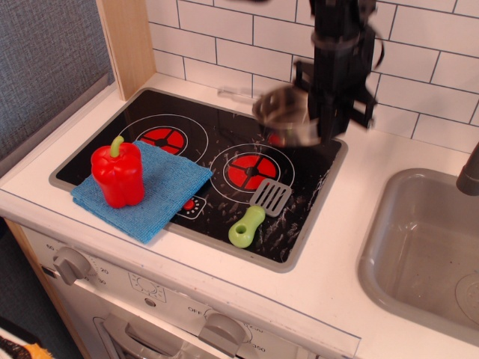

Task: Move the silver pan to the left back corner of the stove

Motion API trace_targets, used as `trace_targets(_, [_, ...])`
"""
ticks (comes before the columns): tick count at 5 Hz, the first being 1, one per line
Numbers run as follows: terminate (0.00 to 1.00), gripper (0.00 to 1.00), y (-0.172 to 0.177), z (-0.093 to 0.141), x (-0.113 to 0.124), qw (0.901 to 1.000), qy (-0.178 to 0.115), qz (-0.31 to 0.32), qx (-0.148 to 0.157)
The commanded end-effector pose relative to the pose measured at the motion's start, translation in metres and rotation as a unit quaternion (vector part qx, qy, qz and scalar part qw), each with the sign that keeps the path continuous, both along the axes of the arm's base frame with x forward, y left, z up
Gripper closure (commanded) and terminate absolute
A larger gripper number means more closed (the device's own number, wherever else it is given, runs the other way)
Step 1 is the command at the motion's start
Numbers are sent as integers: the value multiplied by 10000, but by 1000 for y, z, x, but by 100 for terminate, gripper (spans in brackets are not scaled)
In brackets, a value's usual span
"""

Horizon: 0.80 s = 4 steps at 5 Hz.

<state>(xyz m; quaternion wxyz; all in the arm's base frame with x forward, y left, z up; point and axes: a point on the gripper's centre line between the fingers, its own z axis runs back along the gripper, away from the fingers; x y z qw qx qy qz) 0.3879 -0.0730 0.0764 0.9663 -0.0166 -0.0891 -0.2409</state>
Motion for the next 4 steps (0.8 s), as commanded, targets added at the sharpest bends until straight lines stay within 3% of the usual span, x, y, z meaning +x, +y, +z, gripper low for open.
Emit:
trace_targets(1, [0, 100, 66, 69, -21, 9846, -706, 1580, 234])
trace_targets(2, [0, 100, 101, 46, -51, 9609, -356, 2715, 405])
trace_targets(3, [0, 100, 120, 33, -70, 9394, -151, 3380, 549])
trace_targets(4, [0, 100, 149, 17, -73, 9296, -62, 3619, 700])
